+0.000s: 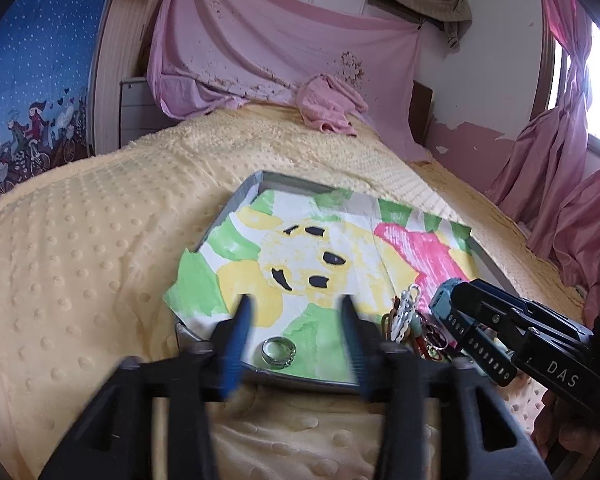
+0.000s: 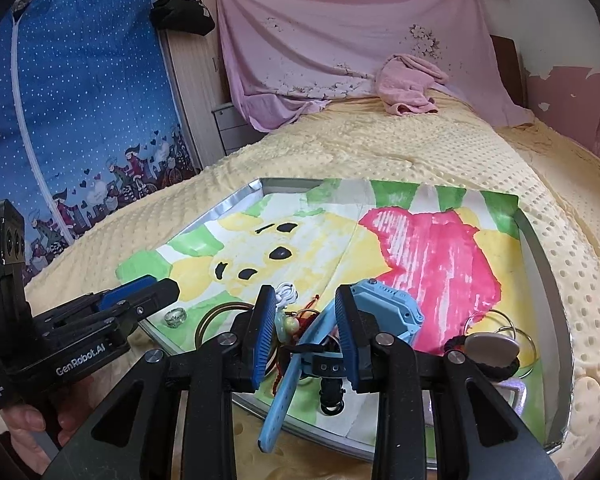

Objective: Organize jewelry

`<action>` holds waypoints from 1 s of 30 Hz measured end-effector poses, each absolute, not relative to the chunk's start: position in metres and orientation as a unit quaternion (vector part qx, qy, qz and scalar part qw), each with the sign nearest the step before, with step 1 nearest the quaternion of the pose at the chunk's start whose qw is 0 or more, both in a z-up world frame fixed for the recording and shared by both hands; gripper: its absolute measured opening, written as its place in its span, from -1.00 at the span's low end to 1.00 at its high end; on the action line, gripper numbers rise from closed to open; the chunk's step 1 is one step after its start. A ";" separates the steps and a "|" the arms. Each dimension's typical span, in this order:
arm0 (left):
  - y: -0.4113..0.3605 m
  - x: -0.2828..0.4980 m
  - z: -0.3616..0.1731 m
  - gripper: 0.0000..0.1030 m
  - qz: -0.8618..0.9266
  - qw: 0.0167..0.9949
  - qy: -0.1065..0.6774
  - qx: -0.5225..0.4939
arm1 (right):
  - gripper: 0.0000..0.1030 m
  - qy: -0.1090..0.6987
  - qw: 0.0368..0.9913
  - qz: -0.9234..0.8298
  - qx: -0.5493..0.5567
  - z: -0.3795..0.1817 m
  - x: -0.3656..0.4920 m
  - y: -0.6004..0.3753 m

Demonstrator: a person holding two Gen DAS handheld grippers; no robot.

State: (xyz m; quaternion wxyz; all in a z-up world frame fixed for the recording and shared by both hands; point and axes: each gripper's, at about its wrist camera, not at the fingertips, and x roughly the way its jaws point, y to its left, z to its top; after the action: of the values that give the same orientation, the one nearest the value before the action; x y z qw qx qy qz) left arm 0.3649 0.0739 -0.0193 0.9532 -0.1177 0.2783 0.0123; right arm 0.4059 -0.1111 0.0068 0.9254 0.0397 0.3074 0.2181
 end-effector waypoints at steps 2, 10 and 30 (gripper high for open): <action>0.073 0.360 -0.014 0.24 0.017 0.958 0.262 -0.115 | -0.46 0.301 0.928 0.216 0.042 0.010 0.404 -0.113; 0.075 0.349 0.000 0.53 0.024 0.963 0.233 -0.130 | -0.07 0.273 0.939 0.201 0.055 0.027 0.390 -0.130; 0.043 0.258 0.058 0.88 0.062 0.976 0.186 -0.096 | 0.82 0.195 0.958 0.191 0.083 0.102 0.285 -0.189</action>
State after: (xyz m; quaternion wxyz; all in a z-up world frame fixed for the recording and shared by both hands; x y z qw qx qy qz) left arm 0.2585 0.0434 0.0577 0.9759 -0.0959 0.1860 0.0620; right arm 0.2853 -0.1890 0.1021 0.9584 0.0828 0.1953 0.1910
